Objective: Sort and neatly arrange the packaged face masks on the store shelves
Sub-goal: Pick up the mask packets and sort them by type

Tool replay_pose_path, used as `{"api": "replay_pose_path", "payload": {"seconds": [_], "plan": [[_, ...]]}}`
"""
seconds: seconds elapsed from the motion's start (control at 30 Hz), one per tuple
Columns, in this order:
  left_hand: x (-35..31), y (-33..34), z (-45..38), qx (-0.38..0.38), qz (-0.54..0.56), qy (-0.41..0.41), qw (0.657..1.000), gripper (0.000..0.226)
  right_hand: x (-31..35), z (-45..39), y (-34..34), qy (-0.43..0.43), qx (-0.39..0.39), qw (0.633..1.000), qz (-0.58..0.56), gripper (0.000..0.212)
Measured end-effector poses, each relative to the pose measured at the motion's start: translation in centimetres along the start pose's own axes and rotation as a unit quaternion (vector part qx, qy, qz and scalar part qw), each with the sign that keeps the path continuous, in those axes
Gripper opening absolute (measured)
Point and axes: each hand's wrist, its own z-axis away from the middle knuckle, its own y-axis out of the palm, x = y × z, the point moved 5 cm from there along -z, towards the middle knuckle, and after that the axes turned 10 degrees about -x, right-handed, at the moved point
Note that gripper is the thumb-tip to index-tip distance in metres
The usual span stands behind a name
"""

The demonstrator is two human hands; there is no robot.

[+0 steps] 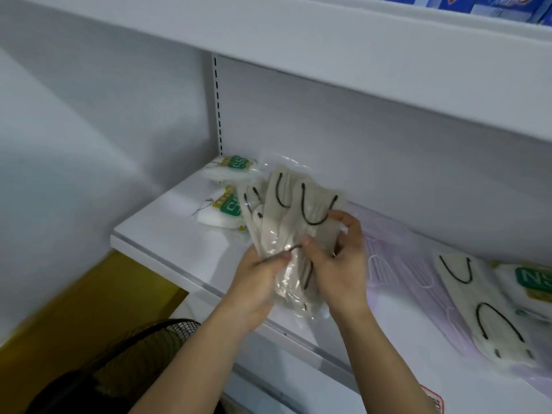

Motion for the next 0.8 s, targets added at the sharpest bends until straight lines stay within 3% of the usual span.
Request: {"api": "replay_pose_path", "payload": {"seconds": [0.13,0.23,0.3,0.47,0.57,0.67,0.73,0.8], "plan": [[-4.4,-5.3,-2.1,-0.105,0.006,0.041,0.994,0.021,-0.5,-0.6,1.4,-0.058,0.046,0.995,0.065,0.035],[-7.0,-8.4,-2.0,-0.156,0.025,0.062,0.985,0.017,-2.7,-0.1,2.9,-0.092,0.222,0.96,0.146,0.021],[-7.6,-9.3,-1.5,-0.157,0.02,0.063,0.985,0.018,-4.2,0.3,3.4,-0.124,0.256,0.936,0.207,0.021],[-6.9,-10.0,-0.8,-0.144,0.016,0.032,0.989,0.019,-5.7,-0.8,3.6,-0.175,0.171,0.901,0.359,0.043],[-6.1,-10.7,-1.3,-0.15,0.01,0.017,0.988,0.022,-5.8,-1.8,3.8,-0.181,0.141,0.888,0.4,0.029],[-5.3,-10.6,-1.5,-0.12,0.015,-0.007,0.993,0.033,-5.4,-2.6,2.8,-0.158,0.032,0.931,0.328,0.008],[-5.0,-10.3,-1.5,-0.108,0.01,-0.013,0.994,0.031,-5.1,-3.1,1.5,-0.068,-0.02,0.968,0.24,0.021],[-4.6,-9.5,-1.4,-0.086,0.002,-0.017,0.996,0.032,-2.7,-2.7,0.2,-0.051,-0.057,0.986,0.149,0.017]]}}
